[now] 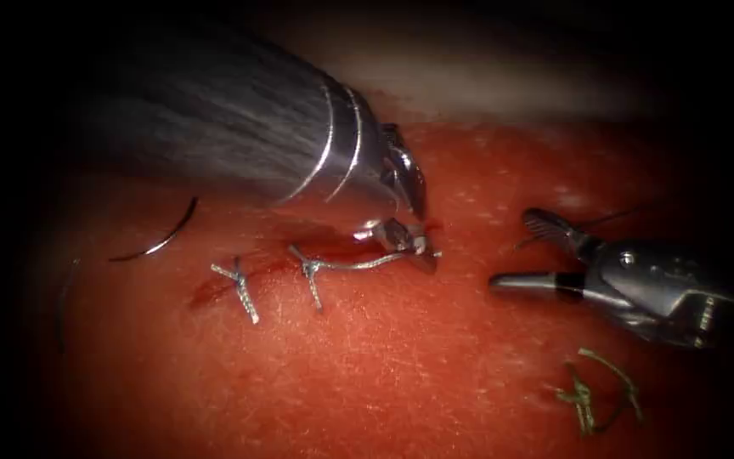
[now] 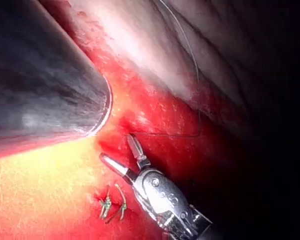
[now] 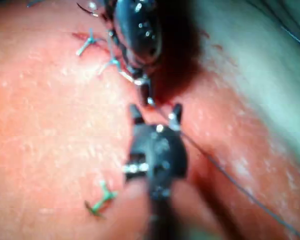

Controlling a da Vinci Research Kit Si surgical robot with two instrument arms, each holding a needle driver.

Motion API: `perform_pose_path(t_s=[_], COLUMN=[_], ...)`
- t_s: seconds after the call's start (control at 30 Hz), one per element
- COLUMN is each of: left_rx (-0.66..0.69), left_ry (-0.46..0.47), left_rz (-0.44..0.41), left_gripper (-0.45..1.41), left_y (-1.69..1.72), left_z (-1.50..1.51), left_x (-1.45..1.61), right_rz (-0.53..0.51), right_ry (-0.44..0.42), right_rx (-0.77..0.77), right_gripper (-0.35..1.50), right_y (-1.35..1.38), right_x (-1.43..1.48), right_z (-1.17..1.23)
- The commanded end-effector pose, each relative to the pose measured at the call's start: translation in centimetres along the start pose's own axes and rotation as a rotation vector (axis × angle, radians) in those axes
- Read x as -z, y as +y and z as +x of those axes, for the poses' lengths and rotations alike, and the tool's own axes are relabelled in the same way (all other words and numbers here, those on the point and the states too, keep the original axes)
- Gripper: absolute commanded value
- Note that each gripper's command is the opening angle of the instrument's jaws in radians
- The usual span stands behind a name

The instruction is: Wound Closure

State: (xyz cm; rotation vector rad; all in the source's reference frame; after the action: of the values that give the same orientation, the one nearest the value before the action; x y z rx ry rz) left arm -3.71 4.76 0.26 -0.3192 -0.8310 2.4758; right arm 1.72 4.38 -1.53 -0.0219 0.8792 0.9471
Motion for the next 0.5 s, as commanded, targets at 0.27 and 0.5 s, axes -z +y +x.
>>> perform_pose_path(t_s=[0.27,0.5], left_rx=[0.022,0.001], left_ry=[0.1,0.204], left_rz=[-0.002,0.04], left_gripper=[-0.35,-0.35], left_y=[-0.03,-0.22], left_z=[0.14,-0.21], left_x=[0.28,0.71], right_rz=[0.046,0.139], right_ry=[0.023,0.047], right_rx=[-0.013,-0.101], right_gripper=[1.48,1.46], right_y=[-0.24,-0.61], right_x=[-0.14,-0.35], right_z=[0.03,0.07])
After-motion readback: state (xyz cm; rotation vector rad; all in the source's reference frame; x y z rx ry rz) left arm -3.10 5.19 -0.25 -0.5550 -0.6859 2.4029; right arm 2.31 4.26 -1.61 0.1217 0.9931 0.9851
